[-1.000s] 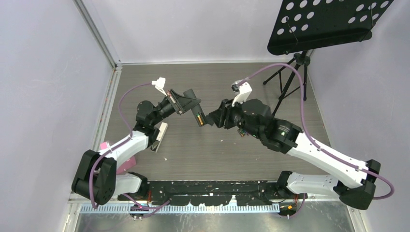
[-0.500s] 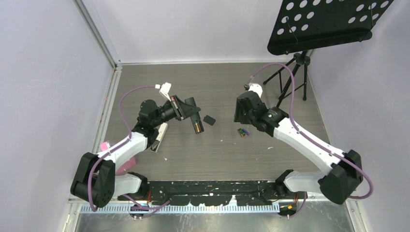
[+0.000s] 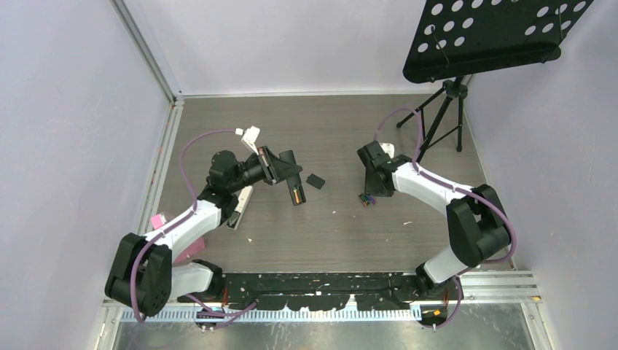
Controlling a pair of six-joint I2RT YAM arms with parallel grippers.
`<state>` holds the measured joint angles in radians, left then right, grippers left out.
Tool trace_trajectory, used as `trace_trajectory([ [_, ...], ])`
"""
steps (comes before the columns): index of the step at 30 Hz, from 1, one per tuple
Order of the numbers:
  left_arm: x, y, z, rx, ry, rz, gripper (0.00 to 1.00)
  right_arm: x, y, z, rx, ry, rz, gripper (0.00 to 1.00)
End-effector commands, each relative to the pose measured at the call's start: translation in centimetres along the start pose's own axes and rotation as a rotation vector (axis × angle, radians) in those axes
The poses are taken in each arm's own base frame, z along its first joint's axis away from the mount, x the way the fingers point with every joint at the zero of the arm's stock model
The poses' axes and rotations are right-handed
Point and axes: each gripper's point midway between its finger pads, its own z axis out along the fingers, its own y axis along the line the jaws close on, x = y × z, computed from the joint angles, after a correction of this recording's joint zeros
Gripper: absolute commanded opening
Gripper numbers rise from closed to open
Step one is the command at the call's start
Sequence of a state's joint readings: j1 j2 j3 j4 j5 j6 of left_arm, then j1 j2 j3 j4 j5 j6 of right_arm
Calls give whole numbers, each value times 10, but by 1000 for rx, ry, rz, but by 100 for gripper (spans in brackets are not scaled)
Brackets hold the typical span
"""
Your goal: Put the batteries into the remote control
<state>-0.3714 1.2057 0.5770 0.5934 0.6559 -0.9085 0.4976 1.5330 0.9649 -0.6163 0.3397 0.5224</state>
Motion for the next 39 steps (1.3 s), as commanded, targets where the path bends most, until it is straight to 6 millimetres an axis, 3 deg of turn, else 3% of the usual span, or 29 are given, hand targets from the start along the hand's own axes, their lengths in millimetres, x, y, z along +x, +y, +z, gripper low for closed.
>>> trace_trajectory([
  [1, -6, -14, -2, 45, 0, 44, 1, -7, 29, 0, -134, -9, 33, 38],
  [10, -12, -21, 0, 66, -4, 46, 5, 2, 42, 6, -185, 27, 3, 24],
  [17, -12, -19, 1, 63, 1, 41, 7, 10, 48, 15, -176, 55, -36, 24],
  [20, -11, -18, 2, 60, 2, 37, 8, 15, 49, 19, -179, 65, -46, 18],
  [26, -11, -15, 4, 59, 1, 31, 8, 24, 42, 29, -122, 71, -78, 19],
  [35, -13, -13, 5, 44, -9, 21, 8, 38, 46, 39, -58, 90, -147, 20],
  [39, -13, -9, 4, 17, -10, 20, 8, 35, 49, 34, -68, 67, -129, 9],
])
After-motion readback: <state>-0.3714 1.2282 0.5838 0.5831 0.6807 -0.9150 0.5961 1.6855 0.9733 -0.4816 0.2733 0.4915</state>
